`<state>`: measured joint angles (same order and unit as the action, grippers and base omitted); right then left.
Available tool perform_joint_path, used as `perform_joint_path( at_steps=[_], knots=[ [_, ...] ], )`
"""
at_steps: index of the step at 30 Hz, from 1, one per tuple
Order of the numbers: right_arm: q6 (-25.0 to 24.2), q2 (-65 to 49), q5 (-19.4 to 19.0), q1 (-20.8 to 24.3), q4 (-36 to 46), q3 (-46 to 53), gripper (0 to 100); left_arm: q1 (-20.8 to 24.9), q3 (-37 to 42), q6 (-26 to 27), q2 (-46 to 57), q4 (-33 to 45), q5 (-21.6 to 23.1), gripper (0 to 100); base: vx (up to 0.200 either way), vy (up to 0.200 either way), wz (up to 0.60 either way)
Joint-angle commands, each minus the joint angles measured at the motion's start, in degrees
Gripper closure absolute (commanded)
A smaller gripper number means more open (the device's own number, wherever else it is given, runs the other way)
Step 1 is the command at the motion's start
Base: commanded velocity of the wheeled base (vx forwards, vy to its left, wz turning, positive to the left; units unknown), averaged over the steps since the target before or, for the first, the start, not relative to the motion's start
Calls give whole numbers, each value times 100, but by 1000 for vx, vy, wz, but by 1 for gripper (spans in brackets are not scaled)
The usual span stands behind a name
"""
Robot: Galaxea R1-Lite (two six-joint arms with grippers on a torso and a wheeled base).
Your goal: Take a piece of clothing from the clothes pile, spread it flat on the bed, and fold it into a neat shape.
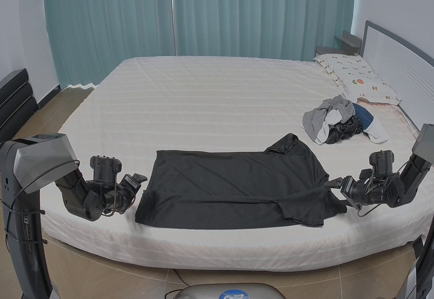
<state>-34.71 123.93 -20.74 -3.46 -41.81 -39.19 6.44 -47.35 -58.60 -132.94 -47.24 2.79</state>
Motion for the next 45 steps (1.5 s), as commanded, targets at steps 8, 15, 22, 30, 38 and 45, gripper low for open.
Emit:
perform_joint_path(
  at_steps=[8,15,22,30,38,45],
  knots=[
    [17,782,-1,258,-1795,729,0,-11,472,-29,66,-620,64,0,0,0,0],
    [184,1213,26,390,-1962,395,0,7,481,-20,66,-611,72,0,0,0,0],
    [351,1546,17,399,-2446,386,0,7,472,-11,58,-611,72,0,0,0,0],
    [351,1564,61,425,-2577,465,0,16,472,-2,58,-611,64,0,0,0,0],
    [342,1626,70,399,-2586,421,0,16,472,-2,49,-620,64,0,0,0,0],
    [386,1661,105,417,-2586,421,100,7,463,-11,40,-611,64,0,0,0,0]
  ],
)
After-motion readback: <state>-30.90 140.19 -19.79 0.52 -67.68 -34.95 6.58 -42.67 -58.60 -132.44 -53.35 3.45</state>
